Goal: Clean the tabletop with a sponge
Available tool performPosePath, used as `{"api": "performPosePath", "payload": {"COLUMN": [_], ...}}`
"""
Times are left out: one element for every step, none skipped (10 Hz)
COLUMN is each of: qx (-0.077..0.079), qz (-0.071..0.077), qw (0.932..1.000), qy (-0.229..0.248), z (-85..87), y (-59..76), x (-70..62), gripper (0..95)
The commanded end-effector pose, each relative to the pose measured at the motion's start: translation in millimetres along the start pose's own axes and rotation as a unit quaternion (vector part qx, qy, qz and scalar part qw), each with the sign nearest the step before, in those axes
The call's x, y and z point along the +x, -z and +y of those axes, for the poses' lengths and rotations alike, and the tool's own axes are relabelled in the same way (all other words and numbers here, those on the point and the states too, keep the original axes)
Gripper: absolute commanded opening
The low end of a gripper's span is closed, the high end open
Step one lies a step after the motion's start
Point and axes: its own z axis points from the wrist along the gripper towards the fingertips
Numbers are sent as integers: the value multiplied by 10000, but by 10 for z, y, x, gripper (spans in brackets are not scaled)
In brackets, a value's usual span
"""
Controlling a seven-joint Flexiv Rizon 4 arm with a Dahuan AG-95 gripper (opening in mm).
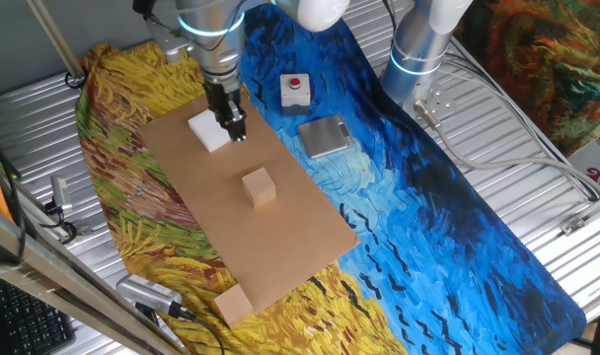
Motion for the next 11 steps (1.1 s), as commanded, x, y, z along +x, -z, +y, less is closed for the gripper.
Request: {"api": "performPosePath", "payload": {"qx": [-2,-2,-2,-2,-4,-3,-2,-9,-6,3,24], "qz": [-8,-8,-6,-6,-7,-6,-6,-17,-26,-16,0], "qw": [10000,10000,10000,10000,10000,10000,10000,10000,10000,10000,10000], "qy": [47,46,47,49,49,43,42,23,12,-42,-50], "z": [4,4,4,4,6,14,17,21,23,30,32], "y": [-8,-8,-8,-8,-3,14,21,28,32,47,51], "x": [-22,-22,-22,-22,-20,-15,-12,-10,-9,-4,-2], "gripper": [0,0,0,0,0,0,0,0,0,0,0]}}
